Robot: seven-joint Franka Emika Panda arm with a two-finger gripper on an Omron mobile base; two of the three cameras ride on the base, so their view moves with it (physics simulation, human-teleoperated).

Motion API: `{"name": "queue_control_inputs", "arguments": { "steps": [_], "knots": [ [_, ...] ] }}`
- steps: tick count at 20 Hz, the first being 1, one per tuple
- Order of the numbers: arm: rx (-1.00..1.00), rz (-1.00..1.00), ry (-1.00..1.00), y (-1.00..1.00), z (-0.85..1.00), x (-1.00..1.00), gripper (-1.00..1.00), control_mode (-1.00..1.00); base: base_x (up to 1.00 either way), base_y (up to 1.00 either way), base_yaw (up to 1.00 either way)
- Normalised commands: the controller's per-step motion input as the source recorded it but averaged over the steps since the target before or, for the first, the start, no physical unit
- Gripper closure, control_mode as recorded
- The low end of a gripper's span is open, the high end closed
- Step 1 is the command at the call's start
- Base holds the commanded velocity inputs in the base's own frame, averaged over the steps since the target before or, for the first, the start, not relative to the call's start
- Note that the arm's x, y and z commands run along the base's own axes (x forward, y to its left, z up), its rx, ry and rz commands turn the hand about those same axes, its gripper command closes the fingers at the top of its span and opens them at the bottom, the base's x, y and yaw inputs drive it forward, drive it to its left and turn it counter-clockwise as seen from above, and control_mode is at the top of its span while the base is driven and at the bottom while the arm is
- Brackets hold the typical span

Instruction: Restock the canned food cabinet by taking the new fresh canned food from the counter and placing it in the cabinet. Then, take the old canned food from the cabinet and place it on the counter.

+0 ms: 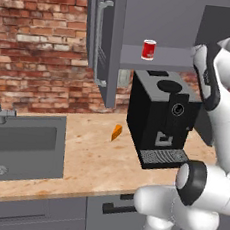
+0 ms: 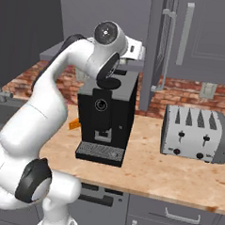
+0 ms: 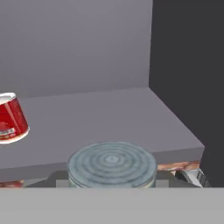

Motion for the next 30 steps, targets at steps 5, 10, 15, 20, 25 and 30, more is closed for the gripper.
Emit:
{"name": "queue_control_inputs", "arguments": {
  "steps": [5, 10, 15, 20, 25, 30],
  "knots": [
    [0.00, 0.00, 0.02, 0.34, 0.03, -1.00, 1.00, -1.00, 0.00, 0.00, 0.00],
    [0.00, 0.00, 0.17, 0.40, -0.06, -1.00, 1.00, -1.00, 0.00, 0.00, 0.00],
    [0.00, 0.06, 0.31, 0.42, -0.51, -1.00, 1.00, -1.00, 0.00, 0.00, 0.00],
    [0.00, 0.20, 0.36, 0.43, -0.72, -0.58, 1.00, -1.00, 0.00, 0.00, 0.00],
    [0.03, 0.34, 0.14, 0.51, -0.71, -0.05, 1.00, -1.00, 0.00, 0.00, 0.00],
    [0.04, 0.35, 0.03, 0.59, -0.77, 0.07, 1.00, -1.00, 0.00, 0.00, 0.00]
  ]
}}
